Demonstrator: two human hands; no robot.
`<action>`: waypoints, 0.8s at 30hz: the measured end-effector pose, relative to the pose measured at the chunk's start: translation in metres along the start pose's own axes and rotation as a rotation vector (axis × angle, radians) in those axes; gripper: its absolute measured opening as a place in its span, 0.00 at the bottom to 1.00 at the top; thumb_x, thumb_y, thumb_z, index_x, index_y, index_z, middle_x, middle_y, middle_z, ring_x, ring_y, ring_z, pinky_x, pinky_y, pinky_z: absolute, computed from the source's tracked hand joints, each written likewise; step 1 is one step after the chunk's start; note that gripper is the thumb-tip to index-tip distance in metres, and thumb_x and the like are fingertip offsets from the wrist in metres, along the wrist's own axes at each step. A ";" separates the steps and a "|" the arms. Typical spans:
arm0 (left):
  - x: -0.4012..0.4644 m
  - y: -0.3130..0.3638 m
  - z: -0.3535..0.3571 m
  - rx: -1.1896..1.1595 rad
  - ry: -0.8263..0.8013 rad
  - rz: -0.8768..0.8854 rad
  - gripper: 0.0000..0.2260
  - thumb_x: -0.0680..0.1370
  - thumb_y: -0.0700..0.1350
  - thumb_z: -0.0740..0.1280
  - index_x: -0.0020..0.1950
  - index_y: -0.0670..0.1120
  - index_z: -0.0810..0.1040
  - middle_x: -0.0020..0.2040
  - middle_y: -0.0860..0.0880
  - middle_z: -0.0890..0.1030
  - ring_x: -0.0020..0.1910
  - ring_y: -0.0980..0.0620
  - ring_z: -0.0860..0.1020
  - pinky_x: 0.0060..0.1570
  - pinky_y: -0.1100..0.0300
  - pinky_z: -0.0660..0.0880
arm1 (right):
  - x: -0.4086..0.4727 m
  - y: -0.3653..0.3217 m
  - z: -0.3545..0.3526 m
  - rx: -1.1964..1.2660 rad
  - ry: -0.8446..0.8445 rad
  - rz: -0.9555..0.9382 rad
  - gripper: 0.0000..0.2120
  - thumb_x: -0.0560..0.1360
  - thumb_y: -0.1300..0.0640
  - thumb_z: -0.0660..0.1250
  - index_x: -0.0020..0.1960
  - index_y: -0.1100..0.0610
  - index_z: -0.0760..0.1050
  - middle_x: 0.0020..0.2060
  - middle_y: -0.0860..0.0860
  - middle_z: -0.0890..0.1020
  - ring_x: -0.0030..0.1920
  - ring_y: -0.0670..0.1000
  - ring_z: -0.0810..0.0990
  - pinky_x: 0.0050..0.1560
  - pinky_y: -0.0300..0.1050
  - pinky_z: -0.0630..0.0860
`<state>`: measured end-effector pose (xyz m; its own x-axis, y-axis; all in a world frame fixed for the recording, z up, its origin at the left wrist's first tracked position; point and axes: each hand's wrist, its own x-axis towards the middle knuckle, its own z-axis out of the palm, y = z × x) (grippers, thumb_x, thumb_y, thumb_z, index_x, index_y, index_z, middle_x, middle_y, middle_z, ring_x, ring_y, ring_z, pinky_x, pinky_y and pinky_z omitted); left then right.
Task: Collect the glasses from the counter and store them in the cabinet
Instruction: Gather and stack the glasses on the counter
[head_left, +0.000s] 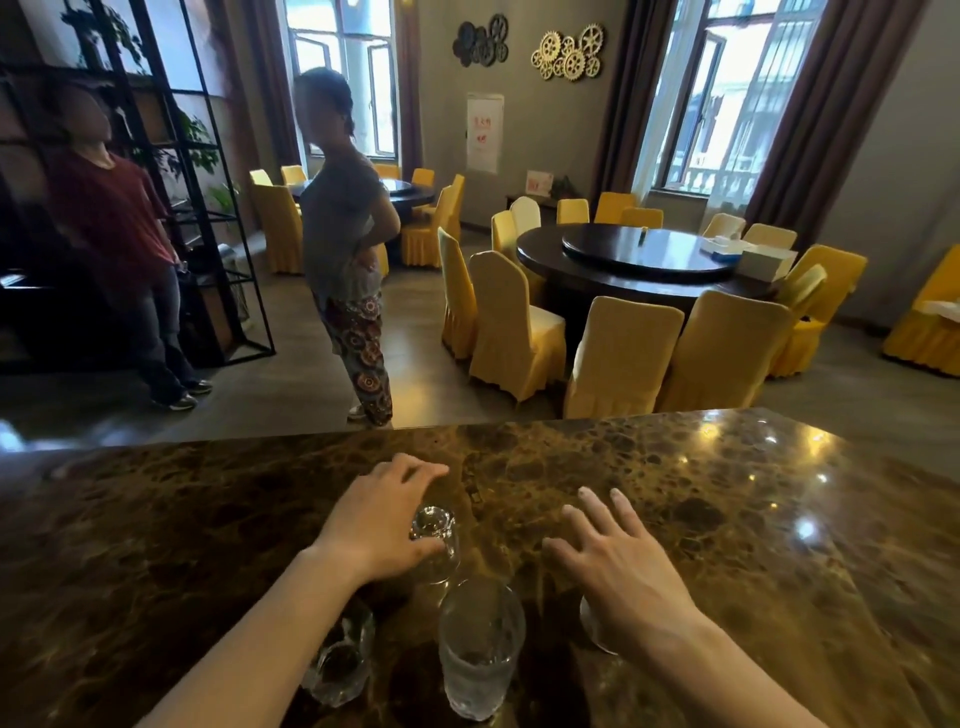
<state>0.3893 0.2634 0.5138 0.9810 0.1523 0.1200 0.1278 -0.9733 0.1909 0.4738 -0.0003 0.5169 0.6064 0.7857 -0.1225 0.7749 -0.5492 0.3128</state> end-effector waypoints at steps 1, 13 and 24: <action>0.011 0.004 0.005 0.078 -0.073 0.016 0.39 0.72 0.60 0.74 0.78 0.61 0.56 0.76 0.53 0.61 0.74 0.49 0.63 0.72 0.50 0.64 | 0.005 0.002 0.002 -0.067 -0.062 -0.018 0.32 0.79 0.54 0.67 0.80 0.50 0.58 0.81 0.59 0.54 0.81 0.64 0.44 0.78 0.67 0.42; 0.046 0.003 0.054 0.374 -0.349 0.055 0.41 0.69 0.50 0.78 0.76 0.55 0.59 0.67 0.47 0.70 0.63 0.45 0.74 0.59 0.52 0.74 | 0.019 0.001 0.026 -0.500 -0.239 -0.091 0.20 0.82 0.53 0.63 0.69 0.62 0.73 0.63 0.65 0.76 0.62 0.67 0.72 0.62 0.67 0.70; 0.034 -0.012 0.040 -0.399 0.057 -0.298 0.33 0.60 0.63 0.81 0.53 0.56 0.65 0.49 0.59 0.76 0.47 0.59 0.77 0.40 0.64 0.72 | -0.003 0.034 0.025 0.264 0.159 0.233 0.27 0.70 0.41 0.73 0.66 0.43 0.70 0.60 0.42 0.76 0.62 0.49 0.70 0.62 0.48 0.66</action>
<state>0.4275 0.2734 0.4763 0.8994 0.4338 0.0541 0.3249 -0.7462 0.5811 0.5026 -0.0283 0.5048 0.7527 0.6538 0.0773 0.6511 -0.7567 0.0593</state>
